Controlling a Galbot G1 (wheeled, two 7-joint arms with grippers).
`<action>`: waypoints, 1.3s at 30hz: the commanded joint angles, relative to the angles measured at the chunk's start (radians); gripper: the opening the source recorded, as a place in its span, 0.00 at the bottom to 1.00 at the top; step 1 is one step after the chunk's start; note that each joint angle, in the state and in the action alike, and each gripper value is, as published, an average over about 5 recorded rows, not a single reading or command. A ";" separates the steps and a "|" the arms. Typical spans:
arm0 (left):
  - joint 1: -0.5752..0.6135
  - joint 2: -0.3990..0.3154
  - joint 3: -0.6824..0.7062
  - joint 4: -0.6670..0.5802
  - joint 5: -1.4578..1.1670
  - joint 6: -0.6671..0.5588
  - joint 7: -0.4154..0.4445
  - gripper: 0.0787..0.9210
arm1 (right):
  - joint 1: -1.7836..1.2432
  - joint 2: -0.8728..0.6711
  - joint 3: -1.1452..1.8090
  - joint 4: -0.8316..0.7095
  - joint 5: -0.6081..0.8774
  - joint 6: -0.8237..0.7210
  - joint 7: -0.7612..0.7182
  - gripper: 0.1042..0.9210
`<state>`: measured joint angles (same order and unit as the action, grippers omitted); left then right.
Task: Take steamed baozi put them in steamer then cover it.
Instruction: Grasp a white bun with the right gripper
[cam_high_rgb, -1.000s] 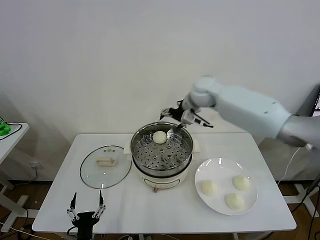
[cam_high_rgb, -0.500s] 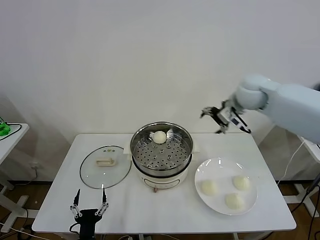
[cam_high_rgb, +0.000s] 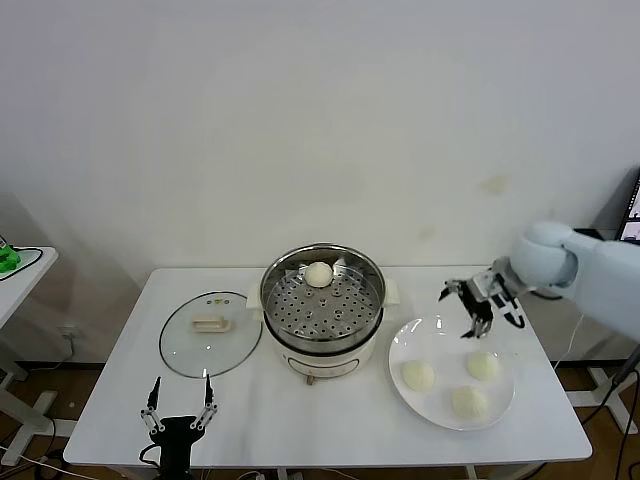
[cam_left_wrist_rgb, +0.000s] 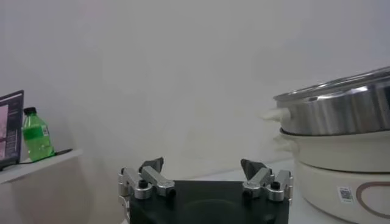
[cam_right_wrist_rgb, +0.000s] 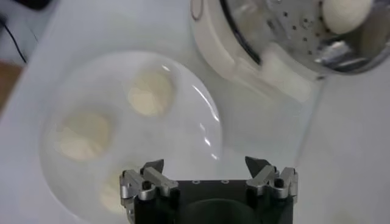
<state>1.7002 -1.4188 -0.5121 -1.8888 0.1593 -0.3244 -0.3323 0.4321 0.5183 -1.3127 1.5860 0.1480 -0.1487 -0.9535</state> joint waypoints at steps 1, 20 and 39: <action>0.000 -0.002 0.000 0.000 0.001 0.000 0.000 0.88 | -0.112 0.006 0.021 0.017 0.060 -0.091 0.000 0.88; -0.007 -0.008 -0.009 0.014 0.001 -0.002 -0.001 0.88 | -0.223 0.124 0.078 -0.080 0.063 -0.118 0.017 0.88; -0.020 -0.005 -0.012 0.023 -0.005 0.002 0.000 0.88 | -0.268 0.165 0.110 -0.128 0.024 -0.125 0.012 0.85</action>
<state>1.6811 -1.4238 -0.5237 -1.8659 0.1543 -0.3229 -0.3332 0.1839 0.6703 -1.2180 1.4741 0.1826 -0.2693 -0.9407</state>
